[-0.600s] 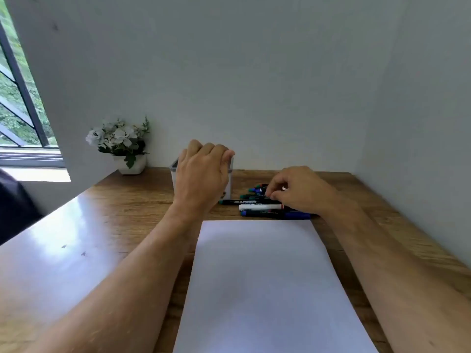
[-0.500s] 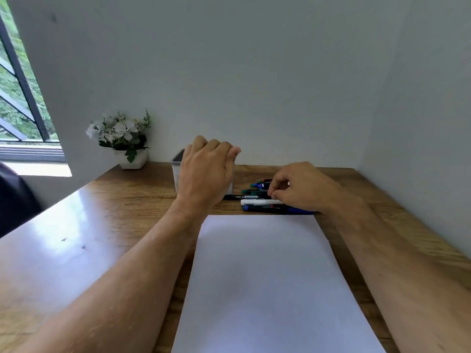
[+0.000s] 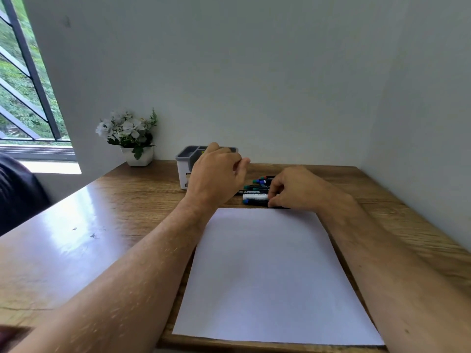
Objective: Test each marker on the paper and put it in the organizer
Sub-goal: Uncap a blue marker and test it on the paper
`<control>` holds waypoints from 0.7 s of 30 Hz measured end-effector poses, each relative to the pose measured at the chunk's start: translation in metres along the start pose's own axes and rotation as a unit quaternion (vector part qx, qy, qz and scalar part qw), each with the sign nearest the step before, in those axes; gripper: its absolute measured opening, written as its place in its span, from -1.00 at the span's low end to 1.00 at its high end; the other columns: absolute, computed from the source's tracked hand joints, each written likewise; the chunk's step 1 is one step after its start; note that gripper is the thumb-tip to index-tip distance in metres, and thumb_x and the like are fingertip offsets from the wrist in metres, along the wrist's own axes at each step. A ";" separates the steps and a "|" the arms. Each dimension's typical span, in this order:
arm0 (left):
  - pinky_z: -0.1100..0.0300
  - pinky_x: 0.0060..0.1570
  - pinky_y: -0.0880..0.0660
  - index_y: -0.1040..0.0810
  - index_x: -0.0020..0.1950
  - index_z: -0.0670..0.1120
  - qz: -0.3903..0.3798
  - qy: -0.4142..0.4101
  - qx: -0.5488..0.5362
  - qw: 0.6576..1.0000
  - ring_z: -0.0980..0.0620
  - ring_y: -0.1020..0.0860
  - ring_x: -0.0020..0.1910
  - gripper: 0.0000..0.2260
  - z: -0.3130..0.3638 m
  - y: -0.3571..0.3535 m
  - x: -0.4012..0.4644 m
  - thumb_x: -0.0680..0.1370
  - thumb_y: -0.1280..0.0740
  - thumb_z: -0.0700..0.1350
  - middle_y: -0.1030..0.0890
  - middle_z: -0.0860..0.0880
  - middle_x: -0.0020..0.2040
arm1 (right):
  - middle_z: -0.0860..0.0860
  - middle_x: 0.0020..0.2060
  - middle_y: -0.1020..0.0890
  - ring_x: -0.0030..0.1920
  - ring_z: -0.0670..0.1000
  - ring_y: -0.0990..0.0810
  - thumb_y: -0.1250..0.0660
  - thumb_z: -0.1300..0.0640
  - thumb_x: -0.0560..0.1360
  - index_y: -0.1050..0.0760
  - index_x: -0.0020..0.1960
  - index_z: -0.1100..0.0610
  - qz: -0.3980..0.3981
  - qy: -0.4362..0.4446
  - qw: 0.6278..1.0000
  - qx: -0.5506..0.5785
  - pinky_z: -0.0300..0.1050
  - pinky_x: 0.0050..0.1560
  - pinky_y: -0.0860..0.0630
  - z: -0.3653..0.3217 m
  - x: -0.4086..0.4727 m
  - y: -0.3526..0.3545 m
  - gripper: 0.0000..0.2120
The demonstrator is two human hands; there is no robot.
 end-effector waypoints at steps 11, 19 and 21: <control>0.11 -0.38 -0.50 -0.65 -0.25 -0.06 -0.028 0.080 -0.144 0.986 0.11 -0.50 -0.46 -0.65 -0.012 0.002 -0.008 0.62 -0.24 0.06 -0.56 0.07 -0.45 | -0.18 -0.18 -0.56 -0.12 -0.18 -0.51 -0.49 0.07 0.46 -0.72 -0.02 0.00 -0.002 -0.016 1.000 0.009 -0.30 -0.18 -0.39 -0.003 -0.002 -0.003 -0.89; 0.04 -0.21 -0.60 -0.69 -0.28 -0.03 -0.009 0.149 -0.317 0.937 0.04 -0.63 -0.31 -0.47 -0.031 0.004 -0.012 0.63 -0.11 0.22 -0.67 0.02 -0.35 | -0.24 -0.27 -0.55 -0.24 -0.22 -0.50 -0.45 0.09 0.47 -0.68 -0.08 -0.01 0.000 -0.004 0.999 0.034 -0.41 -0.37 -0.30 -0.004 -0.002 -0.007 -0.95; 0.15 -0.20 -0.56 -0.69 -0.31 -0.06 0.009 0.158 -0.362 0.919 0.08 -0.63 -0.30 -0.35 -0.033 0.003 -0.011 0.64 0.02 0.26 -0.68 0.01 -0.35 | -0.19 -0.34 -0.58 -0.31 -0.20 -0.52 -0.45 0.09 0.46 -0.66 -0.15 -0.02 0.041 0.002 0.994 0.106 -0.44 -0.39 -0.32 -0.005 -0.001 0.000 -0.97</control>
Point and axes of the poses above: each hand's wrist, its own x-axis towards the middle knuckle, its own y-axis out of the back of the hand, z = x × y, the point moved 6 cm from there along x, towards the middle knuckle
